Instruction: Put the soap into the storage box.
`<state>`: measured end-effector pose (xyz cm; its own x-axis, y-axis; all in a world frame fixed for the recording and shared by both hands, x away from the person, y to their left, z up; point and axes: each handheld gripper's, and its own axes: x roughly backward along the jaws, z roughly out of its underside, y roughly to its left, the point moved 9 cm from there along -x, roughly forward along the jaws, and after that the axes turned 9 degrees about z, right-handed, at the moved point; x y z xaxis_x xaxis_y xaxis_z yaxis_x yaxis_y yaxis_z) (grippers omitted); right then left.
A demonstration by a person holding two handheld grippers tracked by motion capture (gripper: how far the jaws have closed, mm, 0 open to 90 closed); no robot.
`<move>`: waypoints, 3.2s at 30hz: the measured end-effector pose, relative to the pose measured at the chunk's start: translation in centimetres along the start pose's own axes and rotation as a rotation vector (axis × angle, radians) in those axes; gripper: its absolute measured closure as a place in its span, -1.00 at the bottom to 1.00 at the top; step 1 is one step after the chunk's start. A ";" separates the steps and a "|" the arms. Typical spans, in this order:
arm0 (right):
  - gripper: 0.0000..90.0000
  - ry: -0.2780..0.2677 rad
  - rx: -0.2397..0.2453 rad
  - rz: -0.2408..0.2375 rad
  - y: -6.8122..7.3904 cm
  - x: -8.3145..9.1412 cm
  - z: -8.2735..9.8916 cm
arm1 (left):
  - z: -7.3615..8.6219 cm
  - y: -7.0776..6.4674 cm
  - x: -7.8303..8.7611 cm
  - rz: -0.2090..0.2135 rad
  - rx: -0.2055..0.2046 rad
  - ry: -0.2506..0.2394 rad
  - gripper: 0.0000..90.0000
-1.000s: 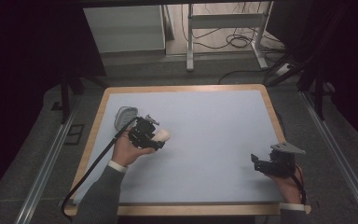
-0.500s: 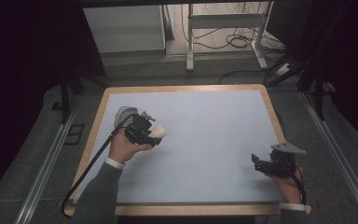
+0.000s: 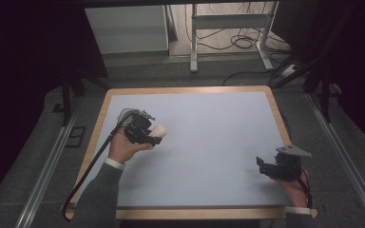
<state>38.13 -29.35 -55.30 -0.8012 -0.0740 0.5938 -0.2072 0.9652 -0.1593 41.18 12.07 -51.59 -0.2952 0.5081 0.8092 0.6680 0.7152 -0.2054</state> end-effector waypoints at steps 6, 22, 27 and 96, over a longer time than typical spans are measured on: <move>-0.77 0.003 0.000 -0.001 0.0 -0.1 0.1 | -0.1 0.5 0.3 -0.008 0.005 0.000 0.10; -0.77 0.006 -0.005 0.003 -0.1 -0.1 0.1 | -1.1 2.1 1.0 -0.028 0.026 -0.007 0.10; -0.77 0.008 -0.005 0.005 -0.2 -0.1 0.2 | -1.3 2.6 1.4 -0.036 0.032 -0.007 0.10; -0.77 0.022 0.013 0.025 -0.4 -0.3 0.4 | -0.5 12.8 0.8 -0.136 0.293 -0.013 0.10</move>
<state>38.18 -29.78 -55.74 -0.7939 -0.0444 0.6064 -0.1945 0.9635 -0.1841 49.81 21.41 -53.29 -0.3780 0.4033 0.8333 0.3971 0.8837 -0.2476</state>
